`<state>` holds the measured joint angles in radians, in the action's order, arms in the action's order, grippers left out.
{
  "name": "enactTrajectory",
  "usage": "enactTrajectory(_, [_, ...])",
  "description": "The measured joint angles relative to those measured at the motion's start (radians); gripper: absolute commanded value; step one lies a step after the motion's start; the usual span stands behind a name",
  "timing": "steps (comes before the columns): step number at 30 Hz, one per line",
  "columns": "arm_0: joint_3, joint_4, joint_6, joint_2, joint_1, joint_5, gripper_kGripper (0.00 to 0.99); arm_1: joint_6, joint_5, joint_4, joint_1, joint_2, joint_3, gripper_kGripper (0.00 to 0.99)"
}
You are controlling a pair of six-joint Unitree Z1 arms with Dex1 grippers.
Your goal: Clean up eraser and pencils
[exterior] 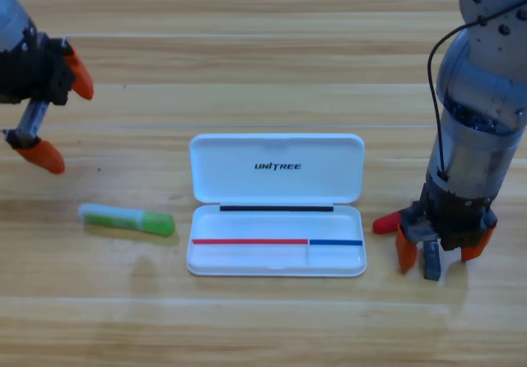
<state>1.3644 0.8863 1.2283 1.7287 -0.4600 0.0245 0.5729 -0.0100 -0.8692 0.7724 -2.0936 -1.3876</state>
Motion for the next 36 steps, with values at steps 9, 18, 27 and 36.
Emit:
enactTrajectory(9, [0.057,0.086,-0.009,0.096,0.0,-0.121,0.983,-0.063,0.037,0.0,0.0,-0.002,0.0,0.0])
enactTrajectory(18, [0.057,0.093,-0.064,0.15,0.0,-0.126,0.974,-0.352,0.058,-0.076,0.0,0.008,-0.007,0.0])
enactTrajectory(27, [0.057,0.094,-0.091,0.207,0.0,-0.126,0.976,-1.118,0.056,-0.258,0.02,0.155,-0.159,0.0])
enactTrajectory(36, [0.05,0.078,-0.094,0.279,0.0,-0.126,0.98,-1.288,0.053,-0.262,0.074,0.118,-0.263,0.0])
